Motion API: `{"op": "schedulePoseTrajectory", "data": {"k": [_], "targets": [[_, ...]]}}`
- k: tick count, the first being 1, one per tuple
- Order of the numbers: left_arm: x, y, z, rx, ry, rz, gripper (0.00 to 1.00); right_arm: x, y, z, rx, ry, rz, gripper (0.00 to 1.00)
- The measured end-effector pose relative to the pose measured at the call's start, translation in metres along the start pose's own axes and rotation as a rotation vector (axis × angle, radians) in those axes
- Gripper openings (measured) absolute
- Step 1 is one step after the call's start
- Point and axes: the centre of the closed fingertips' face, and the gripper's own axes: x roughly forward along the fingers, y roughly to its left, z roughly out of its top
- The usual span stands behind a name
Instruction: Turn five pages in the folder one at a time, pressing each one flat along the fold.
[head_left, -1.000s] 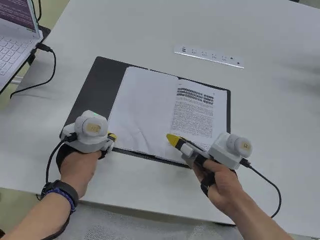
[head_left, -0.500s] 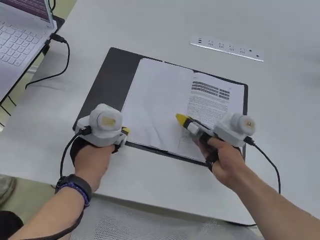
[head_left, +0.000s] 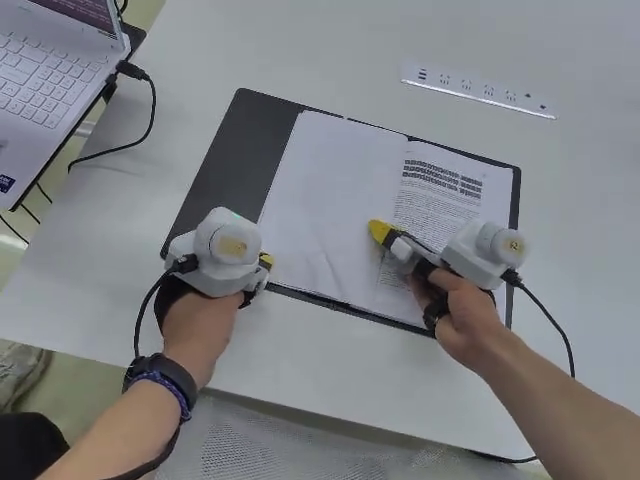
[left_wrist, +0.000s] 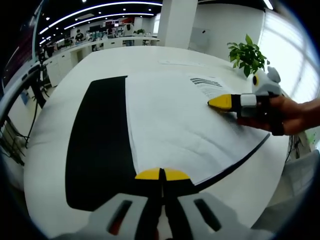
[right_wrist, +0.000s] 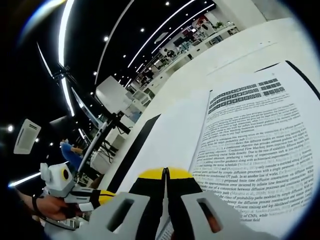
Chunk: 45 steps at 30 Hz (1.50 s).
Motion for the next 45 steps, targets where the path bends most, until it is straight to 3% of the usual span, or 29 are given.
{"op": "schedulePoseTrajectory", "data": {"k": [14, 34, 35, 38, 40, 45], "targets": [[0.004, 0.001, -0.001, 0.015, -0.002, 0.007, 0.0, 0.018, 0.004, 0.024, 0.006, -0.046, 0.015, 0.0], [0.003, 0.001, -0.002, 0.046, 0.0, -0.004, 0.0, 0.047, -0.031, 0.07, 0.134, -0.218, -0.076, 0.0], [0.003, 0.001, -0.002, 0.045, 0.001, -0.003, 0.0, 0.05, -0.039, 0.074, 0.149, -0.226, -0.083, 0.0], [0.002, 0.001, -0.002, 0.041, -0.003, -0.003, 0.0, 0.052, -0.041, 0.079, 0.156, -0.243, -0.098, 0.0], [0.002, 0.001, -0.002, 0.043, -0.006, -0.005, 0.0, 0.057, -0.05, 0.084, 0.159, -0.249, -0.106, 0.0], [0.002, 0.001, -0.002, 0.047, -0.004, -0.009, 0.0, 0.059, -0.048, 0.091, 0.168, -0.265, -0.117, 0.0]]}}
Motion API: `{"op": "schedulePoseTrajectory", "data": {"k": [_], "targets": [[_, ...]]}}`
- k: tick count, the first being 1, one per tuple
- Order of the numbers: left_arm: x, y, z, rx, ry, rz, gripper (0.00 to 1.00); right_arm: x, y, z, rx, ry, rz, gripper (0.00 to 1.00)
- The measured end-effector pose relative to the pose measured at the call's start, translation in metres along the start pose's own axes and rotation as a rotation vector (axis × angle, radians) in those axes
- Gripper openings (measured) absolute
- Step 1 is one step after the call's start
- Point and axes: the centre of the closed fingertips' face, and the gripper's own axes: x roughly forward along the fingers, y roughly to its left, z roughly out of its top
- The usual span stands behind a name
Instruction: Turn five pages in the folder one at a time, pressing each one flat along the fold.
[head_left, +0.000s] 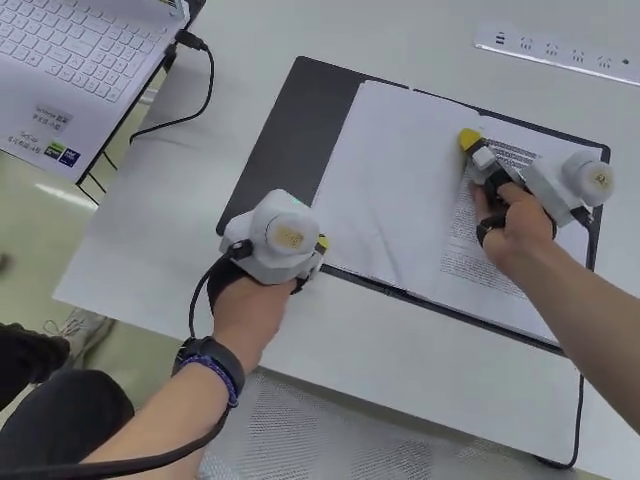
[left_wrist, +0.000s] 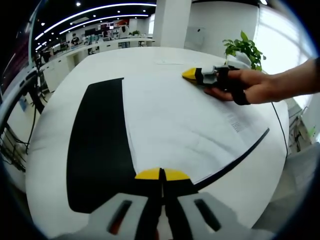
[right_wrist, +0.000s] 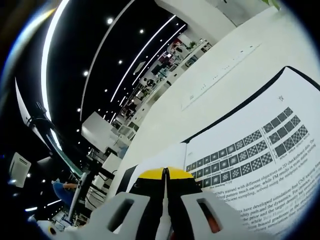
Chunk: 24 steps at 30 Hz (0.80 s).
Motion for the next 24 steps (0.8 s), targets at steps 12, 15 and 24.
{"op": "schedulePoseTrajectory", "data": {"k": [12, 15, 24], "targets": [[0.0, -0.001, 0.0, 0.003, 0.0, -0.001, 0.0, 0.026, -0.003, 0.023, 0.012, -0.032, -0.034, 0.0], [-0.001, 0.0, -0.001, -0.005, 0.0, -0.003, 0.0, 0.033, -0.008, 0.027, 0.027, -0.037, -0.041, 0.0], [-0.002, 0.0, -0.001, -0.001, 0.002, -0.002, 0.0, 0.039, -0.016, 0.03, 0.038, -0.047, -0.032, 0.0]]}}
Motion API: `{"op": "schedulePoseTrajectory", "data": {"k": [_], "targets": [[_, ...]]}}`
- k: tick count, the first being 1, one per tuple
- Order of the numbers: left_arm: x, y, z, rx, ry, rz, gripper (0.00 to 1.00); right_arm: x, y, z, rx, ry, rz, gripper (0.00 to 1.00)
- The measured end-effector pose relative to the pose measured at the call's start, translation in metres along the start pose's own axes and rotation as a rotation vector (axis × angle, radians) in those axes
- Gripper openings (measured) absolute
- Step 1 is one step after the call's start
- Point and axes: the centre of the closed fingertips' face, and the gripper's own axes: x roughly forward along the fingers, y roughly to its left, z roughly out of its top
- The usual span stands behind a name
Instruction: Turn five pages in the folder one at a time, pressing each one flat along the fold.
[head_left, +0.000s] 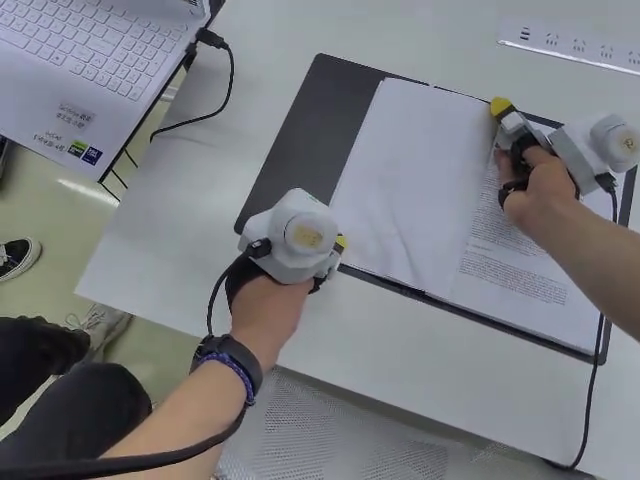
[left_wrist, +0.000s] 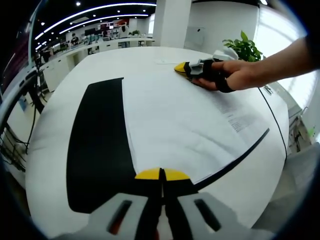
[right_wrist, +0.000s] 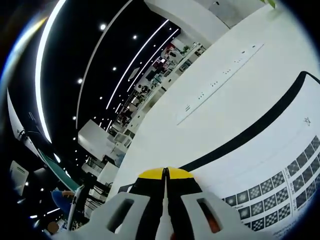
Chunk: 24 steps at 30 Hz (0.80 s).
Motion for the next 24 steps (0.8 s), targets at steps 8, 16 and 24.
{"op": "schedulePoseTrajectory", "data": {"k": [8, 16, 24], "targets": [[0.0, 0.001, 0.001, 0.005, 0.002, -0.002, 0.0, -0.002, -0.001, -0.005, -0.028, 0.017, 0.033, 0.0], [0.0, 0.001, 0.001, 0.006, 0.003, -0.004, 0.0, -0.025, 0.014, -0.021, -0.089, 0.067, 0.073, 0.0], [0.001, 0.001, 0.002, 0.009, 0.002, -0.006, 0.0, -0.042, 0.019, -0.033, -0.112, 0.095, 0.101, 0.0]]}}
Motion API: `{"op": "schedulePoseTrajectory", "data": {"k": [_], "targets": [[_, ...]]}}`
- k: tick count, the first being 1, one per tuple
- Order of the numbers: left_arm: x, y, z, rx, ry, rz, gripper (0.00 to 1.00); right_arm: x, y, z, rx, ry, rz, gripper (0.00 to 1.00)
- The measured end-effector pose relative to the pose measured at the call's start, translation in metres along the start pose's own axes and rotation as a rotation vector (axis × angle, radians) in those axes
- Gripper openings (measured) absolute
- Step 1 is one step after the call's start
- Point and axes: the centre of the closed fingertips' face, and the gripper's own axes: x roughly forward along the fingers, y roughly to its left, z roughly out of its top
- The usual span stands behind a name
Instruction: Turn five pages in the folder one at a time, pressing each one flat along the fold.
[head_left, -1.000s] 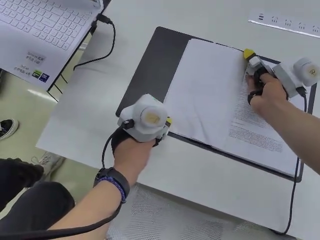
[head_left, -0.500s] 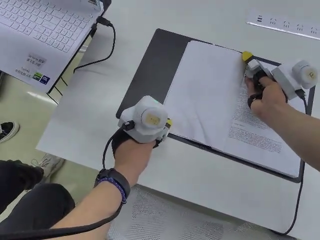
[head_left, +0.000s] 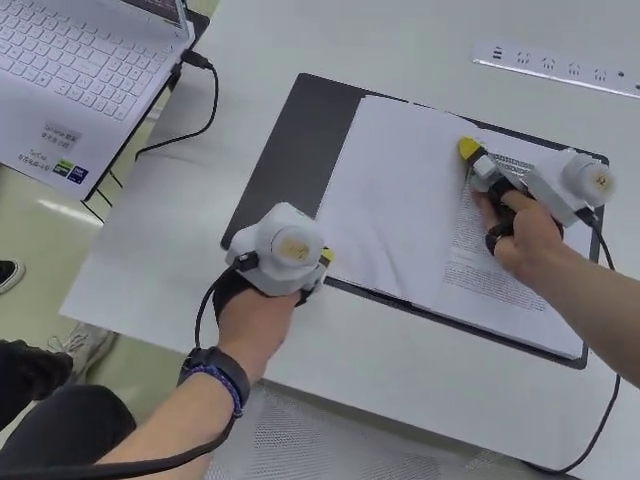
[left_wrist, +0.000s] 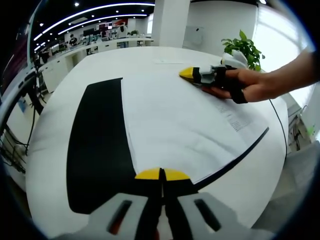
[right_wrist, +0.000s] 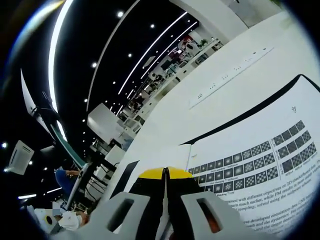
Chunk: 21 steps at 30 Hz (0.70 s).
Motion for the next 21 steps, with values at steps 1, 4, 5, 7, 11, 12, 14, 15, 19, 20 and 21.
{"op": "schedulePoseTrajectory", "data": {"k": [1, 4, 5, 7, 11, 12, 14, 15, 19, 20, 21], "targets": [[0.0, 0.0, 0.0, 0.001, 0.0, 0.001, 0.0, -0.002, 0.001, -0.002, -0.003, 0.001, 0.005, 0.0], [0.0, 0.0, 0.0, 0.001, -0.001, 0.004, 0.0, -0.012, 0.01, -0.009, -0.009, 0.003, 0.012, 0.0], [0.0, 0.0, 0.0, 0.002, -0.002, 0.004, 0.0, -0.015, 0.012, -0.012, -0.011, 0.003, 0.014, 0.0], [0.0, 0.0, 0.0, 0.0, -0.004, 0.005, 0.0, -0.019, 0.014, -0.015, -0.011, 0.003, 0.017, 0.0], [0.0, 0.0, 0.0, 0.017, -0.001, 0.005, 0.0, -0.028, 0.019, -0.024, -0.023, 0.015, 0.026, 0.0], [0.0, 0.0, 0.0, 0.015, -0.002, 0.006, 0.0, -0.032, 0.02, -0.026, -0.017, 0.014, 0.029, 0.0], [0.0, -0.001, 0.0, 0.011, -0.006, 0.008, 0.0, -0.04, 0.022, -0.032, -0.01, 0.015, 0.038, 0.0], [0.0, -0.001, 0.0, 0.007, -0.009, 0.009, 0.0, -0.042, 0.023, -0.033, -0.009, 0.017, 0.043, 0.0], [0.0, -0.001, 0.0, 0.002, -0.016, 0.01, 0.0, -0.063, 0.032, -0.051, -0.015, 0.044, 0.09, 0.0], [0.0, -0.001, 0.0, 0.004, -0.015, 0.009, 0.0, -0.069, 0.033, -0.055, -0.009, 0.047, 0.096, 0.0], [0.0, -0.001, 0.0, 0.006, -0.014, 0.01, 0.0, -0.073, 0.034, -0.058, -0.002, 0.048, 0.098, 0.0]]}}
